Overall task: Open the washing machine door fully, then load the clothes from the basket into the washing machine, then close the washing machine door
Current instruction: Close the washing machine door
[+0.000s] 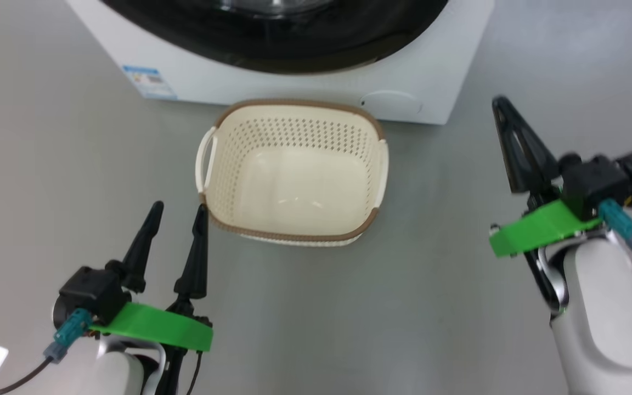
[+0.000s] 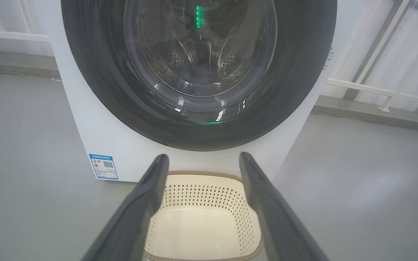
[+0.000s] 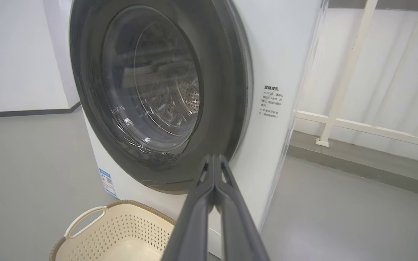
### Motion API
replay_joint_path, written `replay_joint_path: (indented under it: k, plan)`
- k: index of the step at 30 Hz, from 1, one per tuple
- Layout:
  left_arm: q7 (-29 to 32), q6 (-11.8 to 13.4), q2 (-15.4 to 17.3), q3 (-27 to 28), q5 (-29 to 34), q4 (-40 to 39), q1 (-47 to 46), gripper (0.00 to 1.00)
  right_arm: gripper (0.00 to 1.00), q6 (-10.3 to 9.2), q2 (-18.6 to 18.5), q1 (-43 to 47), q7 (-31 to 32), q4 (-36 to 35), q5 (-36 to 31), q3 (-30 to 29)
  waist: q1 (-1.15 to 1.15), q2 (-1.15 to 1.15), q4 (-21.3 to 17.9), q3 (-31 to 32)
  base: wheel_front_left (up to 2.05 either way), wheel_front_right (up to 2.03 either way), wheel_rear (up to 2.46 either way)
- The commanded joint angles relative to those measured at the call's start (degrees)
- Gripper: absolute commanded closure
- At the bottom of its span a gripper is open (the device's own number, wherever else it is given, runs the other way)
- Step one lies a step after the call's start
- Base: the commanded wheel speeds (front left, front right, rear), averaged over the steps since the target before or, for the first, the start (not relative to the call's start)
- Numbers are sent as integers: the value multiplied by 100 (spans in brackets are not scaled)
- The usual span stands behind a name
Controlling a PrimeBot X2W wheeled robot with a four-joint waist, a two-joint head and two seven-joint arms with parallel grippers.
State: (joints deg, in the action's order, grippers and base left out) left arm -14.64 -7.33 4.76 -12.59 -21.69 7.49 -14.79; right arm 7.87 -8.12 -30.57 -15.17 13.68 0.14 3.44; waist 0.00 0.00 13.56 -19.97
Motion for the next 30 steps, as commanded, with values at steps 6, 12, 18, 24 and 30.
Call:
replay_joint_path:
  k: [6,12,18,24,30]
  plan:
    - [-36,-15,217,334,101,-91,264,0,100,-38,346,887,17,-485,53,-435,0,0,-590,701,0,0,0]
    - [-36,-15,251,385,65,-80,479,0,100,-38,489,1415,17,-686,173,-861,0,0,-734,974,0,0,0]
    - [-36,-15,258,542,131,-97,671,0,100,-38,521,1923,17,-735,576,-1074,0,0,-780,1219,0,0,0]
    - [-36,-15,199,670,242,-142,861,0,100,-38,523,2351,17,-734,939,-1114,0,0,-804,1459,0,0,0]
    - [-36,-15,151,757,355,-177,1028,0,0,-38,524,2595,17,-764,1055,-1200,0,0,-823,1621,0,0,0]
